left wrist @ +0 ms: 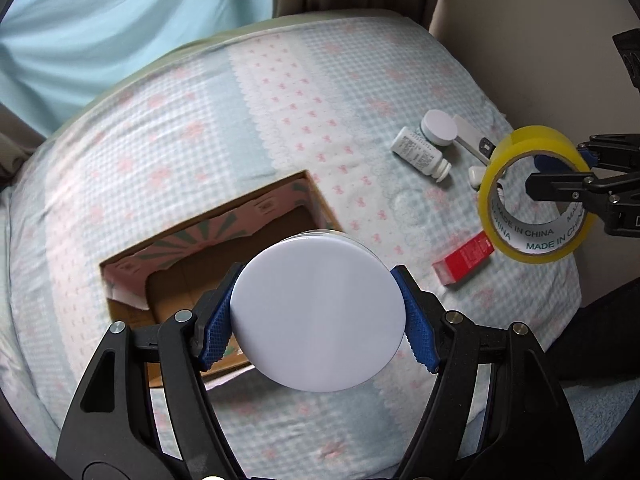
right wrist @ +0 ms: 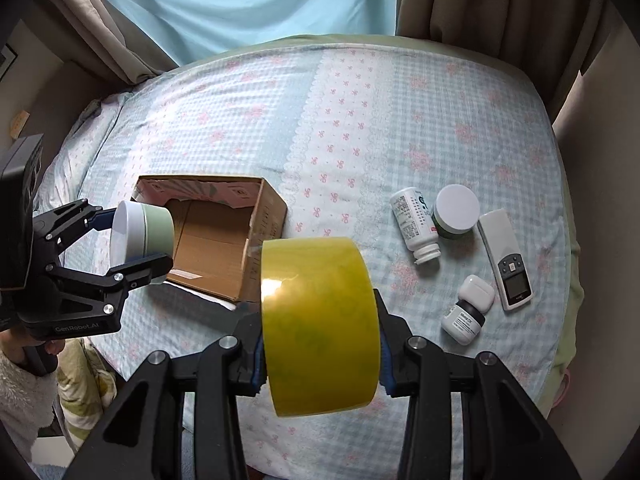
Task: Organize rigid objects
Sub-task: 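Carry lid and tape into the box and open both tools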
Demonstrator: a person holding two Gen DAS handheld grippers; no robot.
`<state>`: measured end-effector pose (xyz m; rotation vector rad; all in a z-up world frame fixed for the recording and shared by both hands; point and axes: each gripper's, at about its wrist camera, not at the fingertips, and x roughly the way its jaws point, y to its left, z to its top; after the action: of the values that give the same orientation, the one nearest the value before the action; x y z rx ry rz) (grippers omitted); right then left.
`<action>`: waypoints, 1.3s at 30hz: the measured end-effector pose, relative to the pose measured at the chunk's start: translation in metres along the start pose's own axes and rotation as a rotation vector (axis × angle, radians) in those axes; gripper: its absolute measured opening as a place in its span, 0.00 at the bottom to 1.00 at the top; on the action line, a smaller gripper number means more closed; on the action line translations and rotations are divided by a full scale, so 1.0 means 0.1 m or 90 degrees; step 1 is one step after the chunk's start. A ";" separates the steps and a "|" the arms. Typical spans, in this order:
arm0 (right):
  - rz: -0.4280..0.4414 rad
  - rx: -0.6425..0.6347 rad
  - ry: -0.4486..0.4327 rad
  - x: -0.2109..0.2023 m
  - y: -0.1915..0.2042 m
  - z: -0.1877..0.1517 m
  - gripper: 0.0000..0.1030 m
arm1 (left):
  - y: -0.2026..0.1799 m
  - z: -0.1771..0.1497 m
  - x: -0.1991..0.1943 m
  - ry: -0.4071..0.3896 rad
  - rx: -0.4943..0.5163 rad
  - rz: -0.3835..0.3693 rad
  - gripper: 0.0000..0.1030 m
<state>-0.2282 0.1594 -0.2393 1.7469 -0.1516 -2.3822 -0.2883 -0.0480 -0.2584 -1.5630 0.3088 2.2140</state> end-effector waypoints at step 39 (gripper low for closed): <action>-0.054 0.179 0.148 2.22 1.53 0.51 0.38 | 1.77 -0.69 1.52 0.131 0.062 0.003 0.67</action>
<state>-0.3283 -0.0377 -0.4021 2.1806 -0.4028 -2.2814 -0.3532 -0.2033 -0.4344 -1.7404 0.4733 2.0109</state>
